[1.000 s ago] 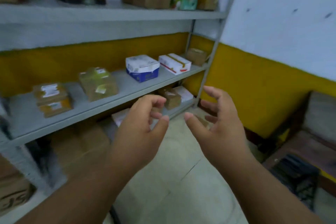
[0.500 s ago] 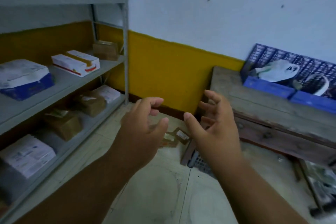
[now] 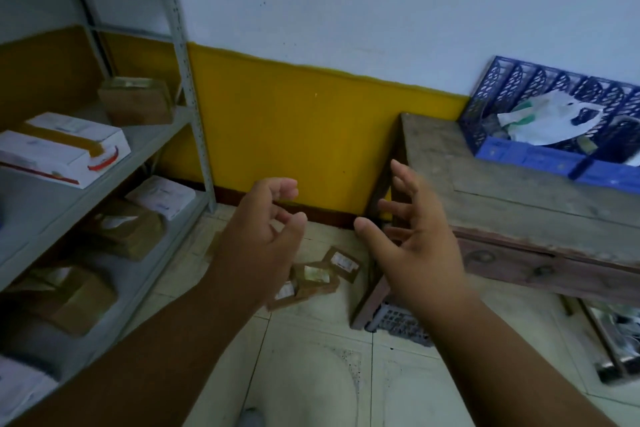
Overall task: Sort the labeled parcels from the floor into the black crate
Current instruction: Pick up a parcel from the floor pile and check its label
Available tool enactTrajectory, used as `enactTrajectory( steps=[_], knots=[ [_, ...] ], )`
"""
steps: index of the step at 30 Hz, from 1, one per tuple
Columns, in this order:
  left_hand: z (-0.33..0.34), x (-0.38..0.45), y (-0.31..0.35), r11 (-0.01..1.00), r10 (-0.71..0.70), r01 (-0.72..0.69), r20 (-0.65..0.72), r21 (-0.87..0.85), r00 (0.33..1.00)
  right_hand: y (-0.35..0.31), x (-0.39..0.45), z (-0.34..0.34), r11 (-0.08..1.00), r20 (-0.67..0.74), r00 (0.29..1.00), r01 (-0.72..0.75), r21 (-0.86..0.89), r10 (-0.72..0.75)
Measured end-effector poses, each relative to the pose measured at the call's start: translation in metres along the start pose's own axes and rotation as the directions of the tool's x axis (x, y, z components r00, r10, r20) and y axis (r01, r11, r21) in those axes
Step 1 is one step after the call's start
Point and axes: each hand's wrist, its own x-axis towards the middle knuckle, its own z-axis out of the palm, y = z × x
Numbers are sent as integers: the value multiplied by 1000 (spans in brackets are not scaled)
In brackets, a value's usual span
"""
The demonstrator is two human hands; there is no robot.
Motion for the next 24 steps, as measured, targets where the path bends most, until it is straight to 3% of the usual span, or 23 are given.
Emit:
enactTrajectory(
  steps=[6,10,14,18,24],
  knots=[
    [-16,94,-59,999,-43,42,18,9,999,41,73,45,995,-81,993,-95,-40,91],
    [8,131,-94,991,-132,133,62,-6,989,72,101,56,978,-80,988,-146,-151,135],
    [44,175,-118,984,-171,177,149,-29,974,117,148,57,971,-59,979,-200,-133,193],
    [68,232,-141,980,-195,197,189,6,962,164,209,68,974,5,981,-190,-126,192],
    [96,324,-156,984,-160,151,90,99,983,203,331,95,997,34,998,-55,-52,56]
  ],
)
